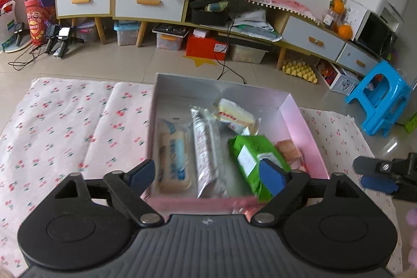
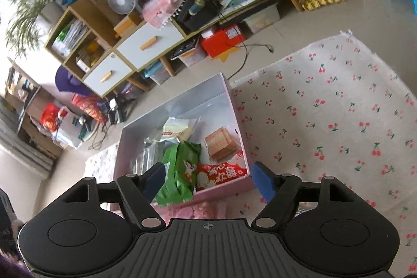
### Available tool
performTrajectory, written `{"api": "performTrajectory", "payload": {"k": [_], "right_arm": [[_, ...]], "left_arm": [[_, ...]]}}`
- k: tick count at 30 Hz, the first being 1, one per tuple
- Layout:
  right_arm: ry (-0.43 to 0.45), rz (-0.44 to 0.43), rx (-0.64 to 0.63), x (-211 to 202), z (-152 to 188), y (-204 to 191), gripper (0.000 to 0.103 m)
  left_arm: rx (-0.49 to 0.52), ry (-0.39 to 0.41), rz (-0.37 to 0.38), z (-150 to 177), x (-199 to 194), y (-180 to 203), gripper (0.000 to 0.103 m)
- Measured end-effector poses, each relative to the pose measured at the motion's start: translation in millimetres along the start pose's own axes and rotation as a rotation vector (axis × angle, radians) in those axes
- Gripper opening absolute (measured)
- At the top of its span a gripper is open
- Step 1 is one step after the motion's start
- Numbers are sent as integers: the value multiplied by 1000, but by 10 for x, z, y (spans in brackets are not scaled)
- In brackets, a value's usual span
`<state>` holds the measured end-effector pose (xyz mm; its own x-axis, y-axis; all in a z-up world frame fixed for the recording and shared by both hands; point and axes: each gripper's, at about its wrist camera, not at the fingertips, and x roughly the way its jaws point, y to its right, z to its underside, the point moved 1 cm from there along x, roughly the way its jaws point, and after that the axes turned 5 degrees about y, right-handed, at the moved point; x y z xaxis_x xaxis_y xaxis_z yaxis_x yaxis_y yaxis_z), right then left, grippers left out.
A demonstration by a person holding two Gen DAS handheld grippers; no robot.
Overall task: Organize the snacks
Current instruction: 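Open both grippers to drop the packs into the pink box, then withdraw both grippers from the box toward the loose snacks, then grasp the small silver pack with the left gripper while the right approaches the yellow pack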
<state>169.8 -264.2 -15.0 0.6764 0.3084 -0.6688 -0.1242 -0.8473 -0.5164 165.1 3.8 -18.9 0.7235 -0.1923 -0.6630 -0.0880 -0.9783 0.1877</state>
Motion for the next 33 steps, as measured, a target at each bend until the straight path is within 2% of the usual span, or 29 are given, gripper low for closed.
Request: {"api": "performTrajectory", "payload": {"k": [6, 11, 14, 17, 26, 30, 33], "right_arm": [[0, -8, -103, -155, 83, -90, 82], [-3, -2, -164, -232, 171, -141, 83], [-13, -5, -187, -264, 271, -181, 91], [-24, -5, -220, -279, 400, -259, 92], [-125, 23, -274, -151, 746, -432, 92], [-149, 20, -297, -103, 828, -520, 92], [-178, 15, -309, -52, 898, -602, 92]], "left_arm": [[14, -10, -29, 105, -185, -127, 96], [-11, -45, -45, 220, -332, -262, 100], [-11, -59, -56, 305, -405, -349, 102], [15, -50, -73, 394, -454, -436, 102], [201, -91, -72, 624, -462, -616, 102], [292, -110, -23, 711, -475, -701, 102], [346, -157, 27, 781, -435, -765, 98]]}}
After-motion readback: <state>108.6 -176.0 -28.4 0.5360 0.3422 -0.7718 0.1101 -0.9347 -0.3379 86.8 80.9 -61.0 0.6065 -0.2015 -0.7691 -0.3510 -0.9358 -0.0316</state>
